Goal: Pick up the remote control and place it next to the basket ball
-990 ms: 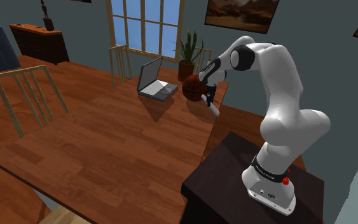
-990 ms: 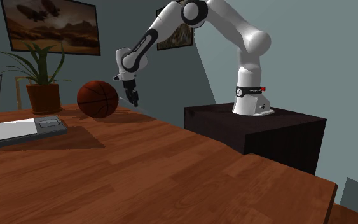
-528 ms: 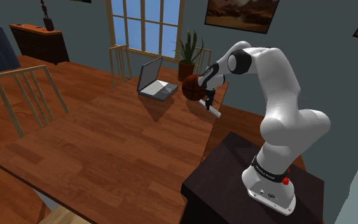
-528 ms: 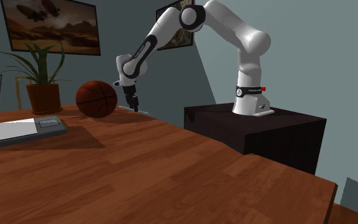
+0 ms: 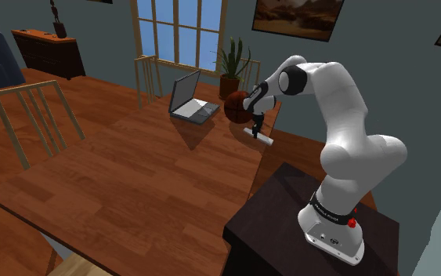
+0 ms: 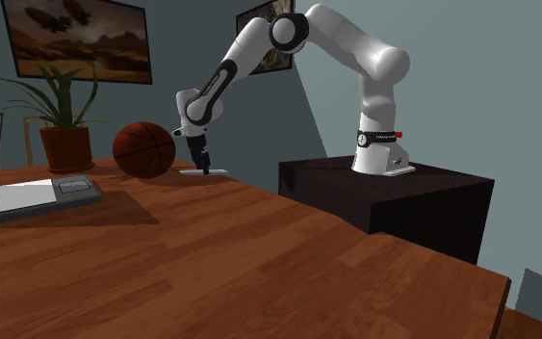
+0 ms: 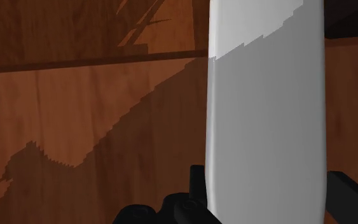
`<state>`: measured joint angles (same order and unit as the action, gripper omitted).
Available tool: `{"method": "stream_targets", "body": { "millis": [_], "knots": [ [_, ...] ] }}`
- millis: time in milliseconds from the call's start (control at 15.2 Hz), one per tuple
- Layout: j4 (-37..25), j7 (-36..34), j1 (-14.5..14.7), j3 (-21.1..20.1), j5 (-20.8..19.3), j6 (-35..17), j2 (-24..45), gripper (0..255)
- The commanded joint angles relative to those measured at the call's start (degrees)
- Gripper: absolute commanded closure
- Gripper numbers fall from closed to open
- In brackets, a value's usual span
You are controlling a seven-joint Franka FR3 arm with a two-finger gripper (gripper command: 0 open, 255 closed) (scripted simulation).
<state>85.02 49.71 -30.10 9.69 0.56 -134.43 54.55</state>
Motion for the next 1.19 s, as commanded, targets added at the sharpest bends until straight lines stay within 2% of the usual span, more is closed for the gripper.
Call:
{"method": "stream_targets", "body": {
  "millis": [0, 132, 198, 528, 792, 1122],
  "knots": [
    [0.1, 0.0, 0.0, 0.0, 0.0, 0.0, 0.1, 255],
    [0.1, 0.0, 0.0, 0.0, 0.0, 0.0, 0.1, 255],
    [0.1, 0.0, 0.0, 0.0, 0.0, 0.0, 0.0, 0],
    [0.1, 0.0, 0.0, 0.0, 0.0, 0.0, 0.1, 0],
    [1.2, -0.2, 0.8, 0.4, -0.4, 4.0, -5.1, 0],
    [1.2, -0.2, 0.8, 0.4, -0.4, 4.0, -5.1, 0]
  ]
}}
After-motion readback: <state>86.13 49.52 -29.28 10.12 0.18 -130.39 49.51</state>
